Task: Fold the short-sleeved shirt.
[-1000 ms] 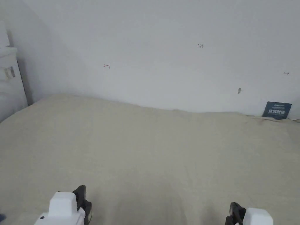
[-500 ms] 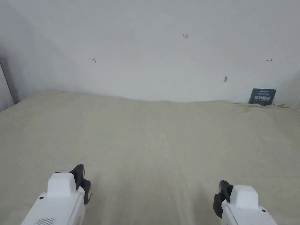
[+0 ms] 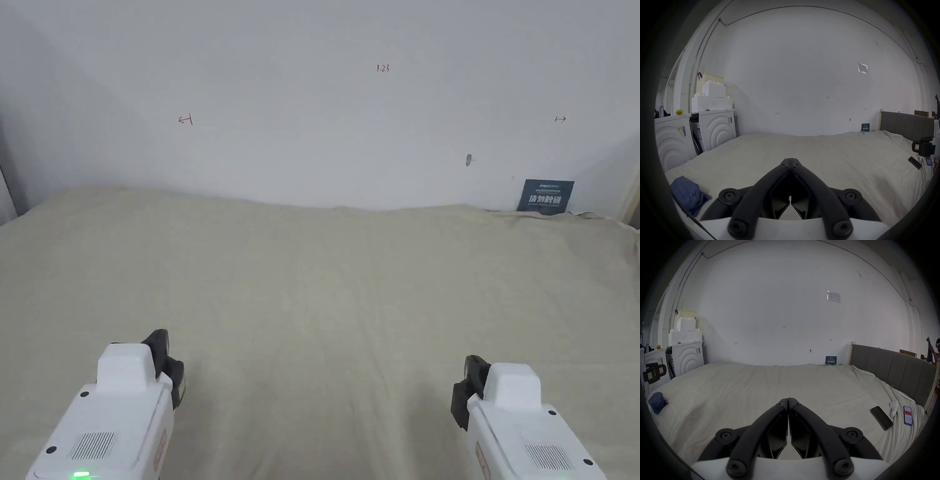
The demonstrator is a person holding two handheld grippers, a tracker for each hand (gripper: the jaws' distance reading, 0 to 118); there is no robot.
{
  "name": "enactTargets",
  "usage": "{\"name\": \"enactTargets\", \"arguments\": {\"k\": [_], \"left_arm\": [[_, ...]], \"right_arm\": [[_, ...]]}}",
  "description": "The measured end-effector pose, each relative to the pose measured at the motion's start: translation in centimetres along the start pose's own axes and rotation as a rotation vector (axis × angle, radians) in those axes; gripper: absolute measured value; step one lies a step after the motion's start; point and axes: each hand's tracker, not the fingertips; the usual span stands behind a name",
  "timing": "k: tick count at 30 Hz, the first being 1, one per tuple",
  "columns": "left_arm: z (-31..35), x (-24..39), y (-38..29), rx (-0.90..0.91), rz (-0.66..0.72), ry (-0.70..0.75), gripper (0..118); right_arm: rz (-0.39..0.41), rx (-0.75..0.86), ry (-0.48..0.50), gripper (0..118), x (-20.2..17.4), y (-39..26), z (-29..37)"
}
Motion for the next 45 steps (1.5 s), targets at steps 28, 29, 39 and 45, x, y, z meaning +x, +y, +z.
{"name": "enactTargets", "arguments": {"k": [28, 29, 39, 45], "left_arm": [[0.7, 0.9, 0.7, 0.019, 0.008, 0.012, 22], [0.6, 0.9, 0.6, 0.020, 0.009, 0.019, 39], [0.0, 1.2, 0.1, -0.007, 0.005, 0.009, 104], [-0.3, 1.1, 0.3, 0.005, 0.011, -0.020, 114]], "right_arm": [[-0.050, 0.020, 0.017, 38, -0.1, 1.0, 0.0], [-0.051, 0.017, 0.017, 57, -0.1, 1.0, 0.0], [0.012, 0.031, 0.018, 110, -1.2, 0.8, -0.6], [-0.024, 0.052, 0.000, 110, -1.2, 1.1, -0.7]]}}
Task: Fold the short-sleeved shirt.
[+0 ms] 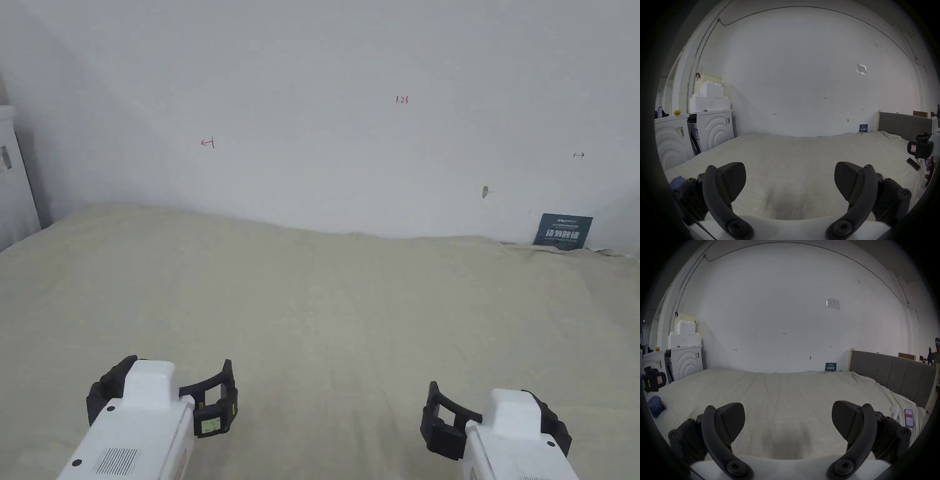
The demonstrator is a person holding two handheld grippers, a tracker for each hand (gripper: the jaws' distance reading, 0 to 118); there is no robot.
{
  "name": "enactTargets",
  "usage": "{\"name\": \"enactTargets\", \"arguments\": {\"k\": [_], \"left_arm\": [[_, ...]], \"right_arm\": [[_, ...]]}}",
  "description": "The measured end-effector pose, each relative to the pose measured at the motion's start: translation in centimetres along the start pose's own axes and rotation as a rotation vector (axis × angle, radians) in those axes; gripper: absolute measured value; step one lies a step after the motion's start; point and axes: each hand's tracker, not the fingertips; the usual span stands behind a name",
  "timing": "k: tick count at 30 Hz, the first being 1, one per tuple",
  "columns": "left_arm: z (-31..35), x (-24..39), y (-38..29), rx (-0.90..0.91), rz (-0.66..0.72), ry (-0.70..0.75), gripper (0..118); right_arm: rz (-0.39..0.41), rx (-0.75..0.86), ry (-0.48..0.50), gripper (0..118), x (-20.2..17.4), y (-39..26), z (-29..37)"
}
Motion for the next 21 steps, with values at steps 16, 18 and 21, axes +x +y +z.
{"name": "enactTargets", "arguments": {"k": [16, 18, 21], "left_arm": [[-0.2, -1.3, 1.4, 0.078, 0.123, 0.052, 118], [0.0, -1.5, 1.5, 0.107, 0.160, 0.049, 118], [-0.1, -1.5, 1.8, 0.105, 0.185, 0.056, 118]], "right_arm": [[-0.128, -0.076, -0.014, 110, 1.2, 1.5, -0.9], [-0.120, -0.085, -0.019, 110, 1.1, 1.6, -1.0], [-0.104, -0.089, -0.039, 110, 0.7, 1.7, -1.1]]}}
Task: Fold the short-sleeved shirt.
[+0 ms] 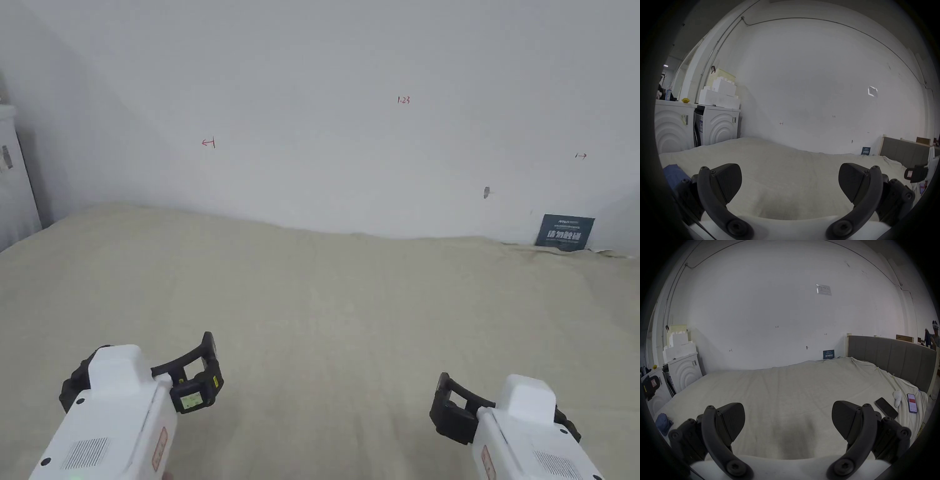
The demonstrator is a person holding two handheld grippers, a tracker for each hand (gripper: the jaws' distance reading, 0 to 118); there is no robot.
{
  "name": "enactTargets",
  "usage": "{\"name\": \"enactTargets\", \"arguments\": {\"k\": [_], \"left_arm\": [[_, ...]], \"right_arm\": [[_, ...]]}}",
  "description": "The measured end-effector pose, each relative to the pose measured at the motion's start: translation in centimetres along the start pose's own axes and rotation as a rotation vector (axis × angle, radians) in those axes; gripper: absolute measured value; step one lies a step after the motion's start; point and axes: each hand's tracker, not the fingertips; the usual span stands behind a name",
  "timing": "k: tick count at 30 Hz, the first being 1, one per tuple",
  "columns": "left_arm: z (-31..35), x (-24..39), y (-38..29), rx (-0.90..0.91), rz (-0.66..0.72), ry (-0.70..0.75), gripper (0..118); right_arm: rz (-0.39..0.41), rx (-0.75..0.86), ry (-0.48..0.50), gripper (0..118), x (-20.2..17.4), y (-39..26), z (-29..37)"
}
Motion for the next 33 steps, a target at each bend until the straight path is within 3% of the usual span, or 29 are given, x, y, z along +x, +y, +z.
{"name": "enactTargets", "arguments": {"k": [12, 33], "left_arm": [[-0.3, 1.4, -0.1, -0.053, -0.123, 0.009, 118], [0.0, 1.6, -0.5, -0.113, -0.148, 0.030, 118]], "right_arm": [[0.004, -0.092, -0.141, 110, -1.3, 0.4, -0.7], [-0.066, -0.137, -0.154, 110, 0.1, 0.6, -1.0]]}}
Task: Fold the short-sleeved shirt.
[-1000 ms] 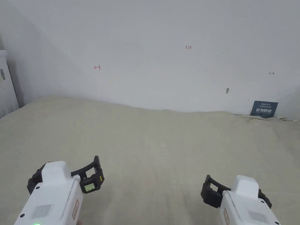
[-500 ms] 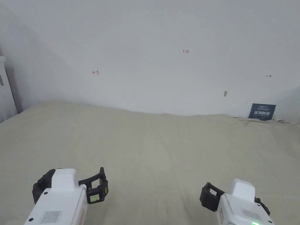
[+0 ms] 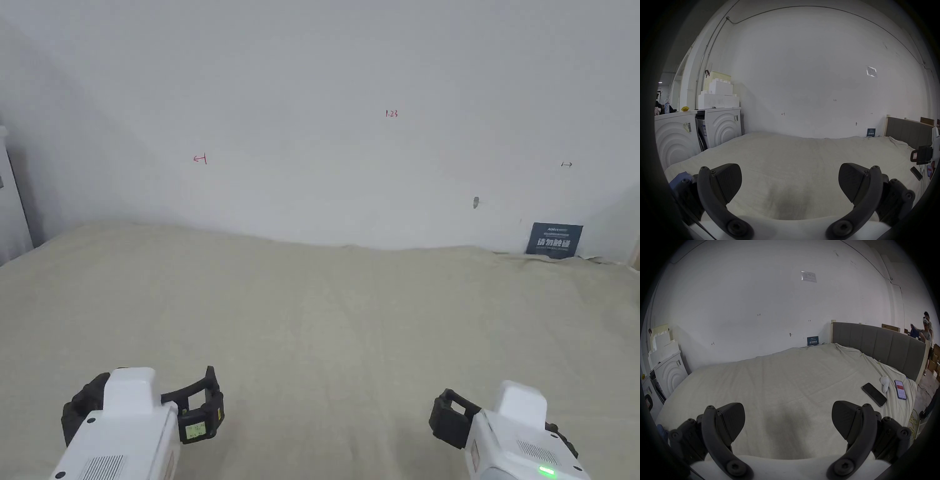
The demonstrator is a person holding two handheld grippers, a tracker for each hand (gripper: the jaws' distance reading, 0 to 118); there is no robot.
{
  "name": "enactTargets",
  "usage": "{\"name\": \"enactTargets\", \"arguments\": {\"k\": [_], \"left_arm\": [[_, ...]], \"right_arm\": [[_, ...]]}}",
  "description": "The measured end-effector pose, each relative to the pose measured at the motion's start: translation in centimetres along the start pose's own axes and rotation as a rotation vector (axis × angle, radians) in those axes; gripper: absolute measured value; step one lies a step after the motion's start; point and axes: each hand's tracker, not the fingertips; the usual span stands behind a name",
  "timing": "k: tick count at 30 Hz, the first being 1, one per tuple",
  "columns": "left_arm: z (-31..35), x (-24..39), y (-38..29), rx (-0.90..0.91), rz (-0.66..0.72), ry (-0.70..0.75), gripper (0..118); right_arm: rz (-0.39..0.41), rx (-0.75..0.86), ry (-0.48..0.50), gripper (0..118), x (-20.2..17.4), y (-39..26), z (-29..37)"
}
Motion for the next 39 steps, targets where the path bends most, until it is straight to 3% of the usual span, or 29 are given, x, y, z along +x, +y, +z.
{"name": "enactTargets", "arguments": {"k": [20, 32, 39], "left_arm": [[0.3, 0.0, -0.8, -0.048, -0.003, -0.011, 118], [0.3, 0.3, -1.4, -0.069, -0.019, -0.032, 118], [0.2, 0.2, -1.4, -0.073, -0.022, -0.038, 118]], "right_arm": [[-0.025, -0.054, 0.000, 110, -0.2, -0.8, 0.0], [0.062, -0.036, -0.014, 110, -0.7, -1.2, -0.3], [0.071, -0.054, -0.007, 110, -0.9, -1.2, -0.7]]}}
